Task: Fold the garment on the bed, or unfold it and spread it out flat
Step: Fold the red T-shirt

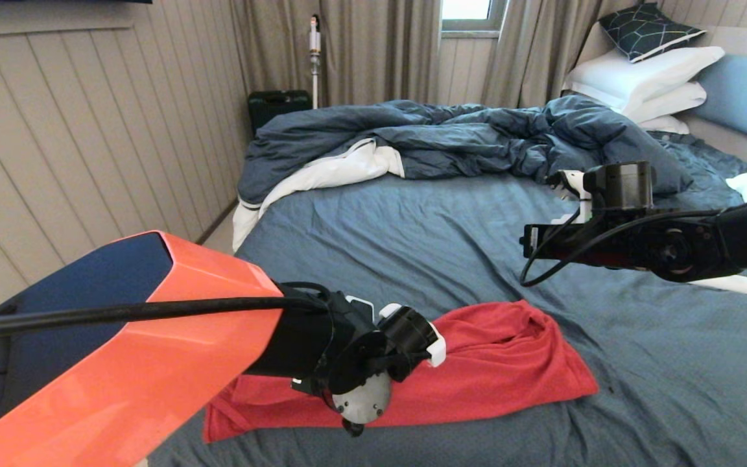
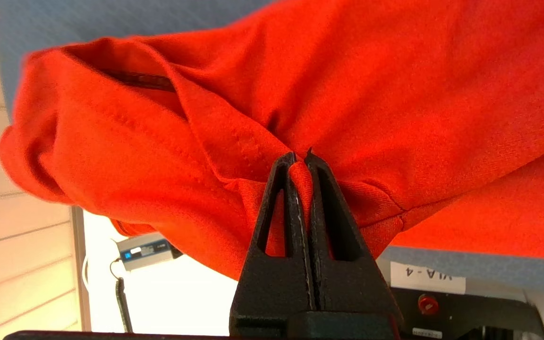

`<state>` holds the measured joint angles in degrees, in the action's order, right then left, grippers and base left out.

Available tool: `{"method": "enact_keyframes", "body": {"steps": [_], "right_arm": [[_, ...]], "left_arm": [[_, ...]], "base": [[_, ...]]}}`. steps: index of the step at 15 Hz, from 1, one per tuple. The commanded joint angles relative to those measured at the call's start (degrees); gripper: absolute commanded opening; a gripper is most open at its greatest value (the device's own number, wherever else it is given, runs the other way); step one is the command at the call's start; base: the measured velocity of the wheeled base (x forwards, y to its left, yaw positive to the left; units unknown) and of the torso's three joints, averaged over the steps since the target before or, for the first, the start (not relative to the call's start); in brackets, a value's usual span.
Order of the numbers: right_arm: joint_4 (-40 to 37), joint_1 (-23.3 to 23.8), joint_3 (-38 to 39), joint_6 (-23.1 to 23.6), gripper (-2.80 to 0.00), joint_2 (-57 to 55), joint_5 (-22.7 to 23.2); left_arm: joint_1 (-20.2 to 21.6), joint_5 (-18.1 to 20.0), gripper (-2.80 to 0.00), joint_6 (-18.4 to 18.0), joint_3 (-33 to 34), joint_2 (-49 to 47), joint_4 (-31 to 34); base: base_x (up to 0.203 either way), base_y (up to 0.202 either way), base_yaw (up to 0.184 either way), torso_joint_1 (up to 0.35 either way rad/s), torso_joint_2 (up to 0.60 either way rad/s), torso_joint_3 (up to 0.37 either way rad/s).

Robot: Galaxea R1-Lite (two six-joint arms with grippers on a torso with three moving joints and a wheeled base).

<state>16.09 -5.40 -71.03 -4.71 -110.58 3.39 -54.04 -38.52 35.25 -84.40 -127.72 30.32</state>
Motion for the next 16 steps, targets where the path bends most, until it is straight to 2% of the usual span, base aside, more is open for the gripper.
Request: {"method": "enact_keyframes", "body": {"steps": [1, 4, 12, 13, 16], "right_arm": [[0.09, 0.04, -0.07, -0.03, -2.80, -0.16, 0.04], [0.17, -0.05, 0.02, -0.03, -2.80, -0.51, 0.04], [0.17, -0.14, 0.28, 0.05, -2.80, -0.60, 0.04], [0.17, -0.19, 0.28, 0.05, -2.80, -0.60, 0.04], [0.17, -0.14, 0.28, 0.05, -2.80, -0.62, -0.05]], "left_arm": [[-0.36, -0.03, -2.80, 0.21, -0.13, -0.42, 0.24], [0.03, -0.30, -2.80, 0.64, -0.60, 0.63, -1.68], [0.94, -0.33, -2.80, 0.67, -0.86, 1.78, -1.93], [1.02, -0.33, 0.00, 0.61, -0.83, 1.77, -1.93], [1.48, -0.24, 0.00, 0.70, -1.56, 2.22, -2.42]], "base": [[0.000, 0.000, 0.000, 0.000, 0.00, 0.000], [0.000, 0.000, 0.000, 0.000, 0.00, 0.000], [0.000, 0.000, 0.000, 0.000, 0.00, 0.000], [0.000, 0.000, 0.000, 0.000, 0.00, 0.000], [0.000, 0.000, 0.000, 0.000, 0.00, 0.000]]}}
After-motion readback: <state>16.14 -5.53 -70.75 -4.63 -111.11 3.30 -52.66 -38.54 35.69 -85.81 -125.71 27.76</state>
